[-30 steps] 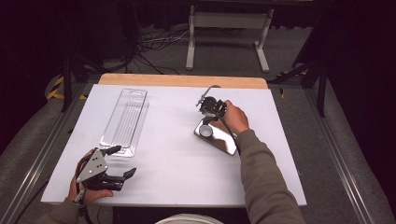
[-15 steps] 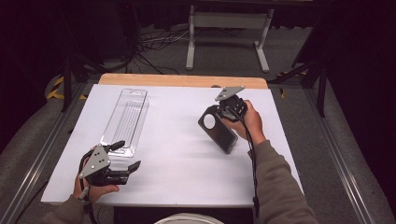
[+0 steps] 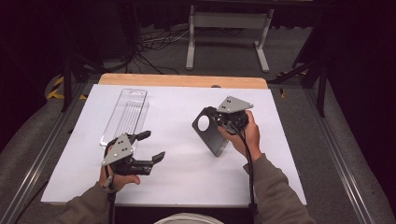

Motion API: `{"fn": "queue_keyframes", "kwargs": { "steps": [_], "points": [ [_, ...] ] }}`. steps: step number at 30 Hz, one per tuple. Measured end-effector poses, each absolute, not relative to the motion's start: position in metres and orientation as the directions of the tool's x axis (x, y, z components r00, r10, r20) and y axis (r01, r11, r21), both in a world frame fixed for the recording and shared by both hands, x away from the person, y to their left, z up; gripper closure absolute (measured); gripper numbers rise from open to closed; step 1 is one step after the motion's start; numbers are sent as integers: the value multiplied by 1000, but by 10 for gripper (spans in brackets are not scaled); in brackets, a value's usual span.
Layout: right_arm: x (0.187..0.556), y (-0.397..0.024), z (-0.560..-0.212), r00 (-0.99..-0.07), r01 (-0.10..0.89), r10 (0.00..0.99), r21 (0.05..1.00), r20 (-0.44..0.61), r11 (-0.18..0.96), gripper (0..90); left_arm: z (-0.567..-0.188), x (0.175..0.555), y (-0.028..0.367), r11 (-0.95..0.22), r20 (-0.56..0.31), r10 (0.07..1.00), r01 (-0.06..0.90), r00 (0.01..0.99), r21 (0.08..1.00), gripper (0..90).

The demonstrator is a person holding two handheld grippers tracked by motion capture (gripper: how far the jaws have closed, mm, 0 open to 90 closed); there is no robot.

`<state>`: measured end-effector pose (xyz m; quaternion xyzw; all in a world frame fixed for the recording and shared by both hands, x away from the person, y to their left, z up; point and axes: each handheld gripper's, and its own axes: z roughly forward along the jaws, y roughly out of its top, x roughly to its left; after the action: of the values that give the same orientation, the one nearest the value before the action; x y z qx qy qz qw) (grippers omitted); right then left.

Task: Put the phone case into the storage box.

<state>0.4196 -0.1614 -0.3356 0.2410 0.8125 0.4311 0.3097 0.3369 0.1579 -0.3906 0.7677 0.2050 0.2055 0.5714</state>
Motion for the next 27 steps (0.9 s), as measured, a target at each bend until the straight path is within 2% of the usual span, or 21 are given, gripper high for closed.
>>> {"fn": "queue_keyframes", "kwargs": {
  "steps": [11,20,24,25,27],
  "points": [
    [398,-142,-344,-689,84,660,872,-298,481,893,-389,353,121,-242,51,537,96,842,966,207],
    [380,-127,-349,-668,19,665,885,-335,465,893,-388,362,106,-223,24,603,140,797,965,306],
    [373,-123,-351,-648,-12,669,883,-364,470,891,-389,362,107,-225,25,612,143,790,964,387],
    [372,-123,-351,-644,-17,672,885,-366,466,890,-388,362,108,-225,35,616,134,787,965,444],
    [370,-123,-351,-639,-24,677,889,-366,458,888,-388,361,110,-219,30,623,137,782,966,464]
  ]
}}
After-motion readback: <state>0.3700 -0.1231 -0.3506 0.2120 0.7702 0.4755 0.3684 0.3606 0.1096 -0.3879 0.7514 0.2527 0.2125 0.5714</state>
